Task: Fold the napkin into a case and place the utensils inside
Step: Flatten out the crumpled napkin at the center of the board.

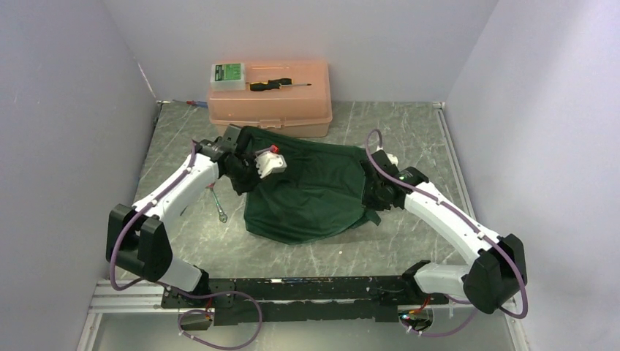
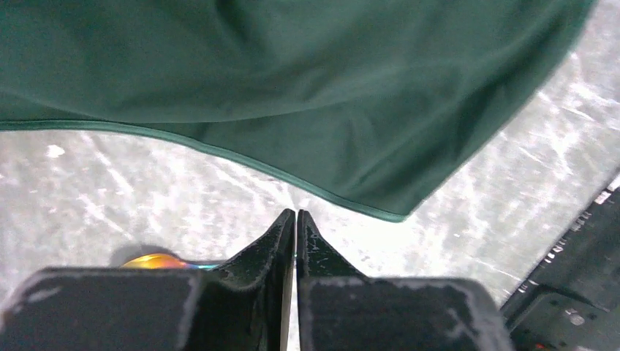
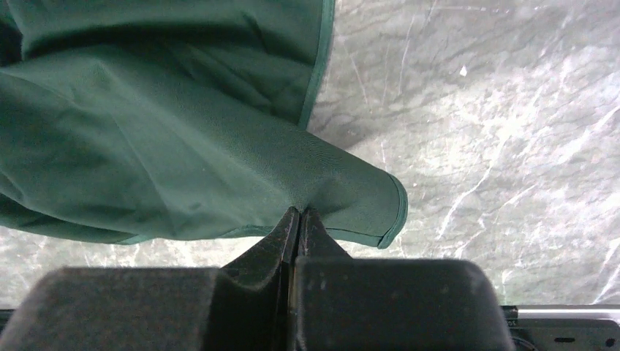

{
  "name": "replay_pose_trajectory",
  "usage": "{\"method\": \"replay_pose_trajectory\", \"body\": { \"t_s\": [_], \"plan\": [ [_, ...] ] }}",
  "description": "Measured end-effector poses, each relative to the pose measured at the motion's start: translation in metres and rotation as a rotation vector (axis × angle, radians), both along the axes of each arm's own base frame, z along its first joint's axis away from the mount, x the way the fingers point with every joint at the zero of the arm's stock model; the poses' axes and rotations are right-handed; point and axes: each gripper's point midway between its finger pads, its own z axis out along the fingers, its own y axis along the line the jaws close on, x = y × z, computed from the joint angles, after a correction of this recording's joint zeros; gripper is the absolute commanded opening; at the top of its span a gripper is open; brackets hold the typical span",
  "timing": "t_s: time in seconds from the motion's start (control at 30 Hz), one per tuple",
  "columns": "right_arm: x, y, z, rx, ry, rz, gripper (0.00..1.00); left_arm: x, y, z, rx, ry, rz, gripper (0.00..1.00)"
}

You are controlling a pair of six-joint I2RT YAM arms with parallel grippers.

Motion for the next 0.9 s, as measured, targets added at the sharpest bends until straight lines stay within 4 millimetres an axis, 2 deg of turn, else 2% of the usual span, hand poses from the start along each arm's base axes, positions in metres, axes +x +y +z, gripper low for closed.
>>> {"method": "replay_pose_trajectory", "body": {
  "t_s": [0.07, 0.17, 0.27, 0.37, 0.43, 0.53, 0.73, 0.8, 0.87, 0.9],
  "plan": [
    [0.005, -0.001, 0.006, -0.003, -0.017, 0.002, 0.00, -0.009, -0.002, 0.000, -0.012, 0.026, -0.029, 0.33],
    [0.004, -0.003, 0.005, -0.013, -0.011, 0.009, 0.00, -0.048, -0.007, -0.021, 0.006, 0.103, -0.121, 0.52],
    [0.004, -0.003, 0.000, -0.025, 0.005, 0.015, 0.00, -0.099, -0.006, -0.049, 0.054, 0.215, -0.214, 0.57],
    [0.004, -0.003, -0.006, -0.037, 0.025, 0.016, 0.00, -0.123, -0.004, -0.063, 0.091, 0.269, -0.260, 0.57],
    [0.005, -0.003, -0.008, -0.042, 0.034, 0.016, 0.00, -0.126, -0.005, -0.066, 0.106, 0.265, -0.279, 0.57],
    [0.005, -0.002, -0.010, -0.045, 0.039, 0.016, 0.00, -0.120, -0.009, -0.069, 0.122, 0.216, -0.309, 0.56],
    [0.006, -0.002, -0.010, -0.044, 0.037, 0.016, 0.00, -0.107, -0.006, -0.095, 0.208, 0.164, -0.336, 0.51],
    [0.006, -0.002, -0.010, -0.045, 0.036, 0.015, 0.00, -0.104, -0.004, -0.101, 0.231, 0.164, -0.341, 0.42],
    [0.006, -0.003, -0.010, -0.046, 0.035, 0.014, 0.00, -0.100, -0.003, -0.104, 0.249, 0.155, -0.340, 0.26],
    [0.006, -0.003, -0.010, -0.046, 0.035, 0.013, 0.00, -0.098, -0.002, -0.105, 0.256, 0.145, -0.342, 0.15]
  ]
}}
